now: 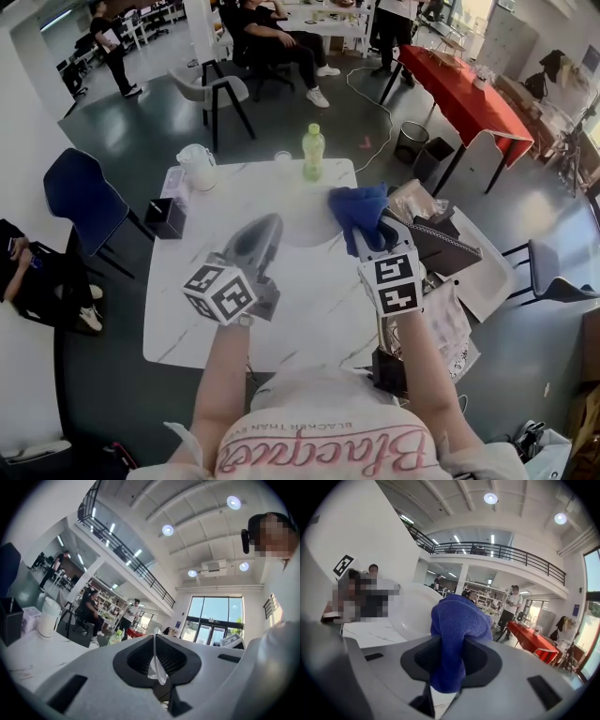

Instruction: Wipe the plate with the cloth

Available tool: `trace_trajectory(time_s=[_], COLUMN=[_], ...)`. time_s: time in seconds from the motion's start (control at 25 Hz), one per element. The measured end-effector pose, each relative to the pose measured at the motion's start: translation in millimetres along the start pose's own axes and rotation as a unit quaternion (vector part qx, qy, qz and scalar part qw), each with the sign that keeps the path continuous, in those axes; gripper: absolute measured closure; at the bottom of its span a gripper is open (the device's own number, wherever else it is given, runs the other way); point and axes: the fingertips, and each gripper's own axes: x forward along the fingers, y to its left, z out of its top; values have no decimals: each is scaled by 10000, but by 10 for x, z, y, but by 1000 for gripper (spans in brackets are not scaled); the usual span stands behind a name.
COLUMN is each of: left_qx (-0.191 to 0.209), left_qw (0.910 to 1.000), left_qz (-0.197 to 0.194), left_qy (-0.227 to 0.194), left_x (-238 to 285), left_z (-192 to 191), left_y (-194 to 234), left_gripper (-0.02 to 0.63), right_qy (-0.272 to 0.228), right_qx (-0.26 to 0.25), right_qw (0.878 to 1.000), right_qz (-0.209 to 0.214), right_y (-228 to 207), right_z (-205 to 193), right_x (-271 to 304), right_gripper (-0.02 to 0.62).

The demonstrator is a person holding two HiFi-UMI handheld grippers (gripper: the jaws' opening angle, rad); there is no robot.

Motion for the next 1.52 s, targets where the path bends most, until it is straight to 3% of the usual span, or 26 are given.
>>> trace_trajectory(time_s=[0.2,0.28,0.4,0.48,0.64,0.72,0.96,1.16,1.32,1.52], left_qx=[1320,1948,2908,3579,5088,5549,6326,6702,6911,6952], left_qw=[9910,9802,9549,9309,8544,8235,7598,7207,6985,6940], left_qz=[-207,-353,-598,-712,-990,-1107,-1403,-1668,-1746,-1744], left_qy=[20,-12,-4,134,360,412,538,599,633,674], left_x=[-5,-20,-27,-20,-16,-33,-76,-101,-135,-173], left_z=[-12,-18,-54,-115,-320,-415,-573,-630,-655,-670], left_y=[-22,-97,-244,-363,-588,-648,-806,-902,-950,-958], left_gripper=[591,591,591,591,591,591,591,591,591,591], right_qy=[-257,-323,-441,-542,-806,-845,-758,-421,-127,405], right_qx=[90,63,58,61,33,-257,-1117,-1796,-1985,-2255], right_qw=[9995,9994,9990,9979,9918,9885,9753,9484,9373,9330], right_qz=[-157,-107,87,348,987,1229,1749,2580,2861,2776], right_y=[-197,-212,-194,-155,-53,9,173,469,512,395], right_z=[170,219,300,358,499,564,682,619,456,194], right_x=[-181,-244,-328,-395,-544,-589,-636,-570,-458,-172], right_gripper=[491,491,491,491,491,491,491,491,492,492])
